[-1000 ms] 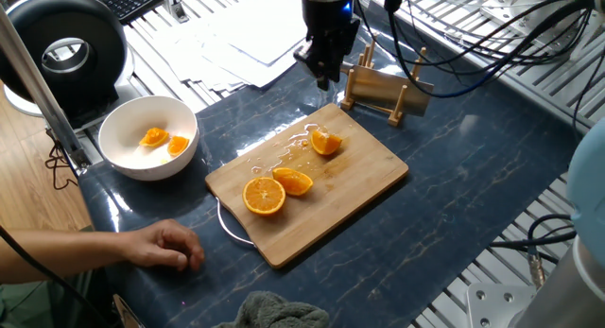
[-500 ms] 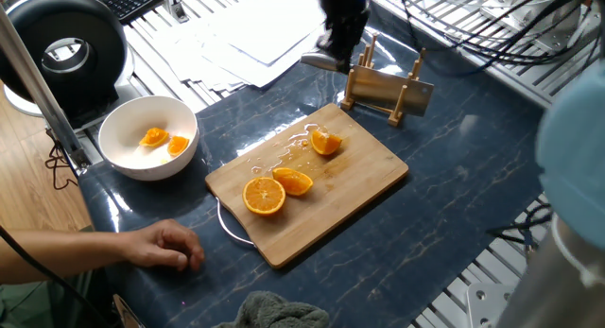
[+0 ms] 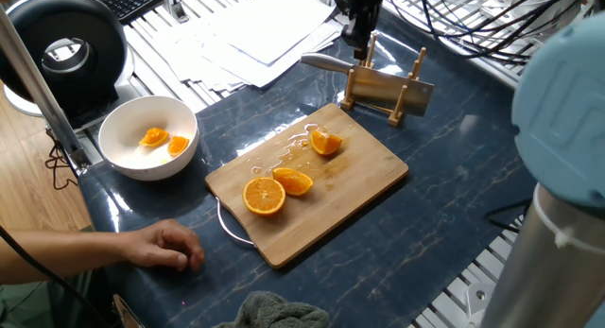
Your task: Chop the orange
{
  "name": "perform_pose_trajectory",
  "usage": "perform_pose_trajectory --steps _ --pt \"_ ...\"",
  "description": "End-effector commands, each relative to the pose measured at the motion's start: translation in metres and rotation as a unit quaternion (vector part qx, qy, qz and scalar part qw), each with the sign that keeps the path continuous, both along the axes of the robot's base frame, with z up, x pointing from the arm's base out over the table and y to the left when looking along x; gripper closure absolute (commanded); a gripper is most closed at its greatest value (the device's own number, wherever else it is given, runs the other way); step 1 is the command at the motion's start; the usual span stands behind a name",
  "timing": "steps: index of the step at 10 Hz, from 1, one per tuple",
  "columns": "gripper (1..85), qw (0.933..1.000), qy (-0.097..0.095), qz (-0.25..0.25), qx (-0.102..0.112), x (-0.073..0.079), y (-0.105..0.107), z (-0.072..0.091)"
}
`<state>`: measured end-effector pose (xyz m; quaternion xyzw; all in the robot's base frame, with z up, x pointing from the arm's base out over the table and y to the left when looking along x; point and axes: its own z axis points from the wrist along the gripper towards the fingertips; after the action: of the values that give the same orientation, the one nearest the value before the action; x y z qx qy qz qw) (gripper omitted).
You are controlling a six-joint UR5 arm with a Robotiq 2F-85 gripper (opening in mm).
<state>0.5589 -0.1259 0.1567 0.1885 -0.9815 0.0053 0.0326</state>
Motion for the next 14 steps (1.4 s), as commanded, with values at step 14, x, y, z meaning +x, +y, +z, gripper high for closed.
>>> perform_pose_trajectory --steps 14 --pt "84.3 0.9903 -0.001 -0.087 0.108 -0.005 0.091 0.020"
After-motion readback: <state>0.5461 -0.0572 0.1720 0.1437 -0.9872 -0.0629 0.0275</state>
